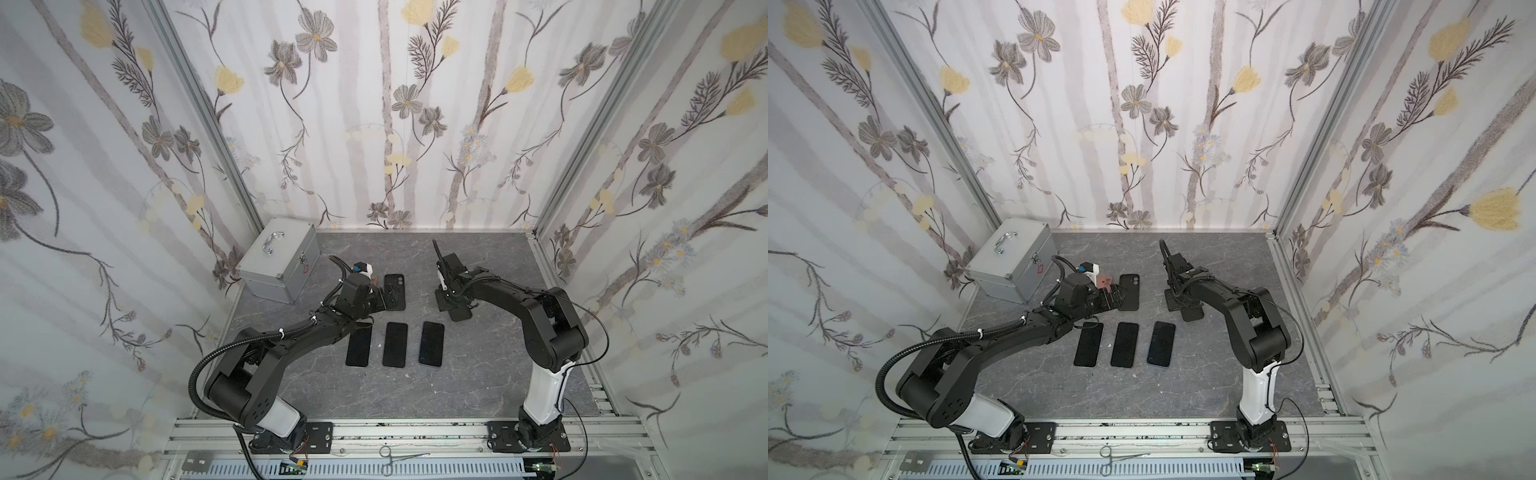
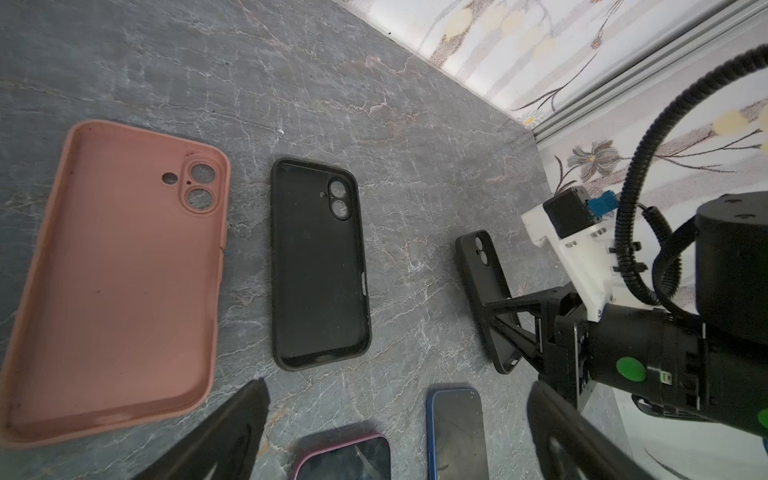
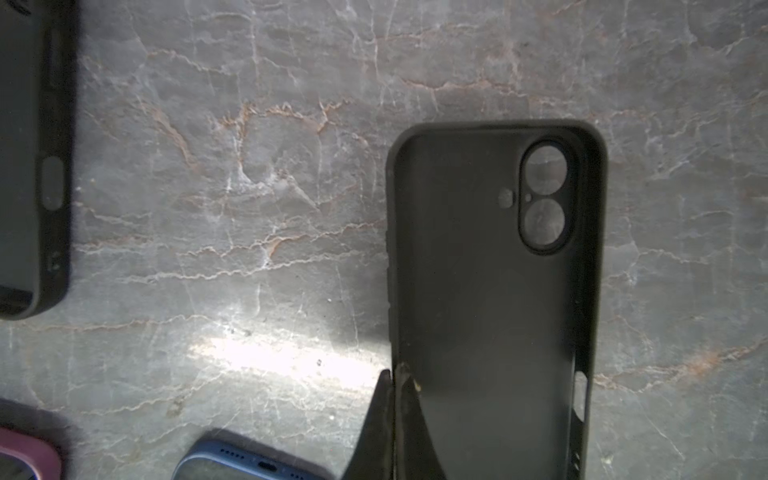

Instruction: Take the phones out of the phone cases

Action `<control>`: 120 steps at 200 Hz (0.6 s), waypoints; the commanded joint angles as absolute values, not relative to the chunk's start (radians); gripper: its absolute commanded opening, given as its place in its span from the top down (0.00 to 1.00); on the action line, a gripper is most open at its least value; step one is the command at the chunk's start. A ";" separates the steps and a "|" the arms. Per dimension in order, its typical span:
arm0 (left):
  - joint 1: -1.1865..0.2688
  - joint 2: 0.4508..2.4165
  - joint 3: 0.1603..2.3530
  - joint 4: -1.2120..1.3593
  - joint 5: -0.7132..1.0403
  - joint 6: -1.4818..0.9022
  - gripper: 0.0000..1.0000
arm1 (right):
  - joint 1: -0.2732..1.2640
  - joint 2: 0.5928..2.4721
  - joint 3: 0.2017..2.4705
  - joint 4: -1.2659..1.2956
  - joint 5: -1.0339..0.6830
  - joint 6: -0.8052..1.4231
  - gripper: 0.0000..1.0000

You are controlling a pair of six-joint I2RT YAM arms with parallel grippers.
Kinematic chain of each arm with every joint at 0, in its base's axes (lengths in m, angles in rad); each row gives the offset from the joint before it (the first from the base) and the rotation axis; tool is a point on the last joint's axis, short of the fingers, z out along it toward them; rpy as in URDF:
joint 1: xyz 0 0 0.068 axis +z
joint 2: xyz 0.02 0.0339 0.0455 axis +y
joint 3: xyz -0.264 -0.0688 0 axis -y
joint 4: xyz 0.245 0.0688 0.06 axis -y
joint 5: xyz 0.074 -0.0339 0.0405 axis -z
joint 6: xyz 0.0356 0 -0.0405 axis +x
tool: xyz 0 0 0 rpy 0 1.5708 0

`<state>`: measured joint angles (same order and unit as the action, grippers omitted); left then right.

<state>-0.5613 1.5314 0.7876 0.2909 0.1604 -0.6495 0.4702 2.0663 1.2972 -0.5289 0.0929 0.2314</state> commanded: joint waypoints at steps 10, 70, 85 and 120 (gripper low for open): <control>-0.566 1.550 0.807 0.281 0.163 -0.630 0.00 | 0.468 2.068 1.309 -0.532 0.103 0.237 0.94; -0.553 1.566 0.830 0.245 0.135 -0.651 0.00 | 0.469 2.098 1.394 -0.549 0.045 0.321 1.00; -0.544 1.576 0.846 0.220 0.116 -0.642 0.00 | 0.472 2.119 1.435 -0.563 0.038 0.367 1.00; -0.512 1.594 0.852 0.209 0.108 -0.640 0.00 | 0.504 2.180 1.546 -0.589 0.012 0.472 1.00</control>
